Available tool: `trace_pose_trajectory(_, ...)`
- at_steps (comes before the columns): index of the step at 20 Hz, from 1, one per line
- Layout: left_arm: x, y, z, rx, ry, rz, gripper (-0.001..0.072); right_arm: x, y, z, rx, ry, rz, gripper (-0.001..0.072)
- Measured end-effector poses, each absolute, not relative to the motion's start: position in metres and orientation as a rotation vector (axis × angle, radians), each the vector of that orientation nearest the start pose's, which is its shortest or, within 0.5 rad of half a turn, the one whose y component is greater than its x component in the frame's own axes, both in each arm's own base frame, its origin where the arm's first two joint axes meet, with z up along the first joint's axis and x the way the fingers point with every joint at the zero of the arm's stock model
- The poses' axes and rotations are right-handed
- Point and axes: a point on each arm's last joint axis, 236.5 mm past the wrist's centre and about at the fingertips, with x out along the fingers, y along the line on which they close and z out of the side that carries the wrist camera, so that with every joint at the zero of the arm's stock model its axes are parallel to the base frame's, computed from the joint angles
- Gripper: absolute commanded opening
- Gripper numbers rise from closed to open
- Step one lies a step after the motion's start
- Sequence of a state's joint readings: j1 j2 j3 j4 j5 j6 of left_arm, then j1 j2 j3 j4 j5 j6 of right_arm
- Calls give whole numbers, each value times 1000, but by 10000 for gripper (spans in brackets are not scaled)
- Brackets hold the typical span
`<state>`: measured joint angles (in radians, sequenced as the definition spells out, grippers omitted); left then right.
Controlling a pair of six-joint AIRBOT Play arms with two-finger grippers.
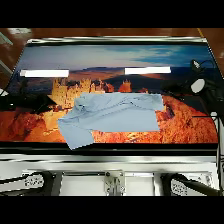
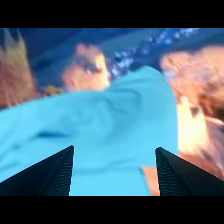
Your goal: Fold the shirts.
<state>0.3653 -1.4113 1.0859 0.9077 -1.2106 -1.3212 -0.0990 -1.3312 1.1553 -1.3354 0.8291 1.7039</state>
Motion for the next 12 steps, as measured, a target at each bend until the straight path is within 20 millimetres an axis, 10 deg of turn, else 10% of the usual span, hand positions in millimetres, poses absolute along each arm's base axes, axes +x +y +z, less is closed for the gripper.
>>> trace_pose_trajectory(2, 351, 26, -33, -687, 1384, -139, 716, 426, -36, 17, 348, 1079, -130, 624)
trace_pose_trajectory(6, 307, 27, -61, -699, 1512, -138, 649, 377, -53, -2, 382, 1252, -132, 624)
trace_pose_trajectory(12, 314, 11, -96, -688, 1479, -123, 643, 357, -33, -14, 488, 1319, -58, 624)
